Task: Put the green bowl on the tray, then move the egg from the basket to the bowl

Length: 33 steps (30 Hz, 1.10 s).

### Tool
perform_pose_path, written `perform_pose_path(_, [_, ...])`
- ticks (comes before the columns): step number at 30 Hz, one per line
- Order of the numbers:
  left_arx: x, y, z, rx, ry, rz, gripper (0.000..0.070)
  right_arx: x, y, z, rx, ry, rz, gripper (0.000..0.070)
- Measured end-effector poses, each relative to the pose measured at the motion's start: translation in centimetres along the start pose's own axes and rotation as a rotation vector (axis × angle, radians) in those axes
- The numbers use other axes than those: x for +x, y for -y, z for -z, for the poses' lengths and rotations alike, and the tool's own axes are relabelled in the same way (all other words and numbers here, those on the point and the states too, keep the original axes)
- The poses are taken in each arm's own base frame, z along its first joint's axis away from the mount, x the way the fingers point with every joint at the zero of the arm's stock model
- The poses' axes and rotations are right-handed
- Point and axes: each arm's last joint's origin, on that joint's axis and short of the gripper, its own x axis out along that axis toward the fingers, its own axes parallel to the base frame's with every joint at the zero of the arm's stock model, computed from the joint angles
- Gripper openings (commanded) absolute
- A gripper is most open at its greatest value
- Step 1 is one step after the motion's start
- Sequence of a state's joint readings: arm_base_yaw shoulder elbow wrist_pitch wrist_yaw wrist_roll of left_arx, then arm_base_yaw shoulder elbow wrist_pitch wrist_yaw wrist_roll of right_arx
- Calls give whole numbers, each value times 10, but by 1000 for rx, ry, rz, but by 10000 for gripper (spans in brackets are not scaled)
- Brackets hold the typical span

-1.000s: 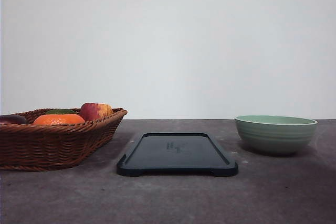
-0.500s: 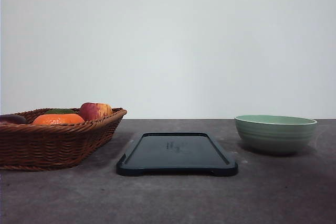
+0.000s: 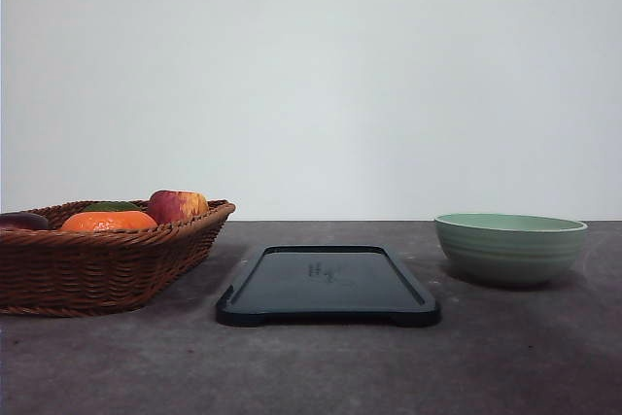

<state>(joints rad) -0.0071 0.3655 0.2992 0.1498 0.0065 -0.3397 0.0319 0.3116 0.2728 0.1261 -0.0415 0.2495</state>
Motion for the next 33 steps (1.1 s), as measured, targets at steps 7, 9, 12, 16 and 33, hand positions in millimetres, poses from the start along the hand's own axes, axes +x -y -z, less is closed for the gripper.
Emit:
perform_pose_path(7, [35,13,-23,1,-185,53,0,33,-5,-18,-32,-182,-32,7])
perform_pose_path(9, [46,17,-26,6,-247,77,0,44,-6,-20,-47,-233,-25,7])
perform_pose_path(12, [63,22,-27,24,-339,93,0,62,-6,-22,-64,-329,-33,7])
perform_pose_path(16, [81,27,-24,49,-463,84,0,85,-7,-22,-67,-461,-44,7])
perform_pose_path(33, [114,31,-12,81,-772,57,93,139,-7,-5,-63,-800,-78,37])
